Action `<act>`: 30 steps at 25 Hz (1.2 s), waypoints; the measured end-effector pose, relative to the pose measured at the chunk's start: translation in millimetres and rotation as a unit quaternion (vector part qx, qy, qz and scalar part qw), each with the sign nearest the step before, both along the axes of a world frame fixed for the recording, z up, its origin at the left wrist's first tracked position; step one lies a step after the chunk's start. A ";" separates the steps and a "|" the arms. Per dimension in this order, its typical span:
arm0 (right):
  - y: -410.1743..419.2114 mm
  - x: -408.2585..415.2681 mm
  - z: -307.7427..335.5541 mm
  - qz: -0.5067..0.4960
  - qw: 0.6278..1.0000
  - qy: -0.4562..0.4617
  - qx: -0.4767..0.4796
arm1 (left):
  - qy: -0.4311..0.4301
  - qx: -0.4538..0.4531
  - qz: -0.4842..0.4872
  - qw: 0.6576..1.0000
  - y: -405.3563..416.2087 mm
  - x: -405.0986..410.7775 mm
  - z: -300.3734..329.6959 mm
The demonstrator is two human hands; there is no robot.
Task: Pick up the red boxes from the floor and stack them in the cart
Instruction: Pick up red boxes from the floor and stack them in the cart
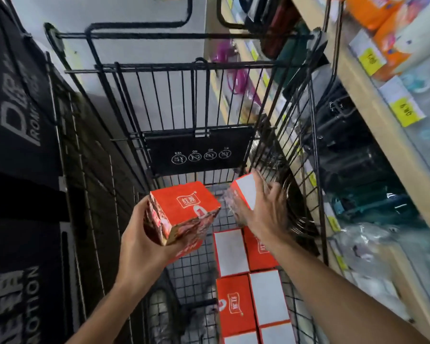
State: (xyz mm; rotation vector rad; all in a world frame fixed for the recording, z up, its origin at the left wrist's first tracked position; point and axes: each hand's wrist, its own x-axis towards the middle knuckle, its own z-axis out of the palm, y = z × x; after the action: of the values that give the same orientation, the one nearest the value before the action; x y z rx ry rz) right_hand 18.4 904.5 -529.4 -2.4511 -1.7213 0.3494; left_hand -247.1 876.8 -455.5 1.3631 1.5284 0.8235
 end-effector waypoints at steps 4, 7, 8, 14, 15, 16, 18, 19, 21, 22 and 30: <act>-6.8 2.9 -22.3 0.016 0.996 -0.043 -0.081 | -0.014 -0.016 -0.009 1.000 -0.8 -7.0 -3.6; -0.1 3.6 -26.6 0.019 0.994 -0.037 -0.104 | -0.015 -0.019 -0.013 1.000 -0.1 -8.9 -1.4; 1.7 4.1 -29.3 0.019 0.992 -0.047 -0.113 | -0.014 -0.021 -0.014 1.000 0.2 -8.9 -0.8; 1.0 6.2 -43.3 0.027 0.978 -0.070 -0.196 | -0.010 -0.046 0.001 0.999 0.9 -4.3 -3.1; -2.0 4.4 -41.0 0.023 0.984 -0.050 -0.170 | -0.011 -0.059 0.006 0.998 1.9 -1.3 -3.6; -5.6 2.4 -36.7 0.018 0.992 -0.022 -0.125 | -0.014 -0.073 0.010 0.997 3.7 2.1 -4.4; -15.3 -0.4 -21.8 0.012 0.998 0.040 -0.037 | -0.019 -0.079 0.011 0.997 11.3 7.9 -8.6; -20.4 -0.7 -13.5 0.014 0.998 0.069 -0.001 | -0.016 -0.074 0.012 0.997 17.5 10.9 -13.1; -29.2 -1.6 5.1 0.018 0.991 0.116 0.056 | 0.001 -0.065 0.024 0.998 33.1 17.6 -25.7; -32.9 -2.3 14.6 0.013 0.987 0.138 0.078 | 0.010 -0.063 0.038 0.997 41.9 21.7 -33.4; -49.4 19.3 54.2 -0.019 0.966 0.223 0.129 | 0.057 -0.089 0.102 0.989 56.5 93.1 -91.2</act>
State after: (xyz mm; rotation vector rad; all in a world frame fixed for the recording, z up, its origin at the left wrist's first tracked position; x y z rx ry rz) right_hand 37.8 855.1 -475.2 -2.0246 -1.4260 0.5806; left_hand -154.0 933.3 -546.7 1.1534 1.8083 0.7212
